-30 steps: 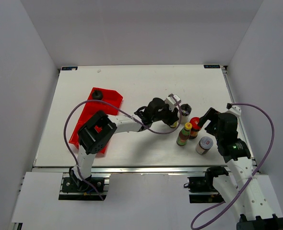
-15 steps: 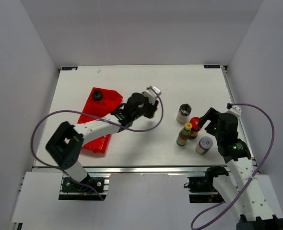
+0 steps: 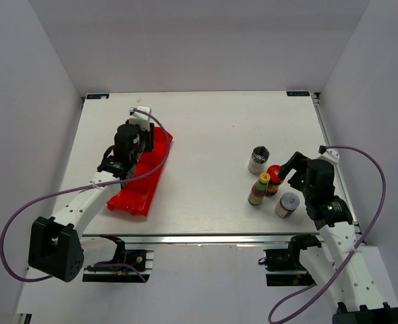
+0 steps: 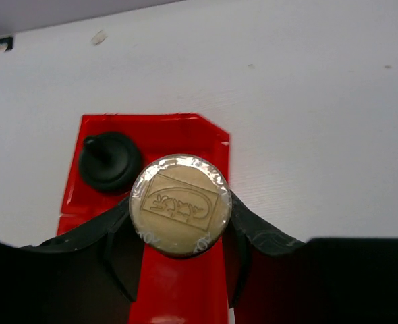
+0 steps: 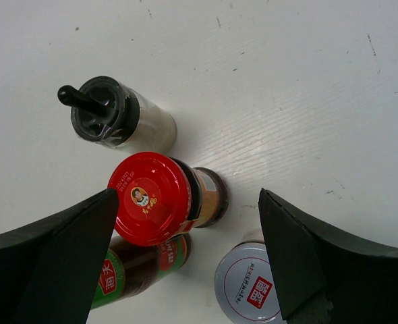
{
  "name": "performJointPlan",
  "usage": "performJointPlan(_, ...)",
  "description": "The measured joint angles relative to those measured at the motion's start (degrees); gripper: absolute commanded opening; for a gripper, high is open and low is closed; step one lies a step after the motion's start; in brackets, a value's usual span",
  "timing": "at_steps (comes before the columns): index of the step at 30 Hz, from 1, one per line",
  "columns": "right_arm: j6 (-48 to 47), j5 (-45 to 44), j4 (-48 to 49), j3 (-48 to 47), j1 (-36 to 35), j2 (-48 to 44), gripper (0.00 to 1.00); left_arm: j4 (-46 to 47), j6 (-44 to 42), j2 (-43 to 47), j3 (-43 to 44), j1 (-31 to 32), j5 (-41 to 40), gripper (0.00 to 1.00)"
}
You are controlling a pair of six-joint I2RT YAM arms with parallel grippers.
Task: Organize the condiment bottles
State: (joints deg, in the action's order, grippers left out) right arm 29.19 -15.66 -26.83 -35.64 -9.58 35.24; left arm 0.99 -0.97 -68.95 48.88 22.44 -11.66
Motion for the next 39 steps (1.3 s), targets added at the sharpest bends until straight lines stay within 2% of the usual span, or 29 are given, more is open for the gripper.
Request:
performJointPlan(4, 0.00, -0.02, 0.70, 0.79, 0.00, 0.00, 0.89, -2.23, 2.58, 0.46, -1.86, -6.16, -1.51, 0.19)
performJointPlan(7, 0.00, 0.00, 0.98, 1.05, 0.00, 0.44, 0.89, -3.08, 4.13, 3.19, -6.05, -8.35, -2.97, 0.20)
performJointPlan(11, 0.00, 0.22, 1.51, 1.05, 0.00, 1.51, 0.89, -3.52, 5.49, 4.66, -8.35, -9.25, -4.11, 0.20)
performJointPlan(22, 0.00, 0.57, 1.68, 1.05, 0.00, 2.64, 0.89, 3.19, 8.00, -0.17, -10.23, -11.23, -9.09, 0.20)
performJointPlan(31, 0.00, 0.59, 1.73, 1.05, 0.00, 3.30, 0.89, 8.48, 10.08, -0.24, -15.37, -11.72, -12.55, 0.23)
performJointPlan(39, -0.02, 0.61, 1.75, 1.05, 0.00, 3.45, 0.89, 13.40, 11.65, -2.08, -16.48, -11.78, -14.75, 0.27)
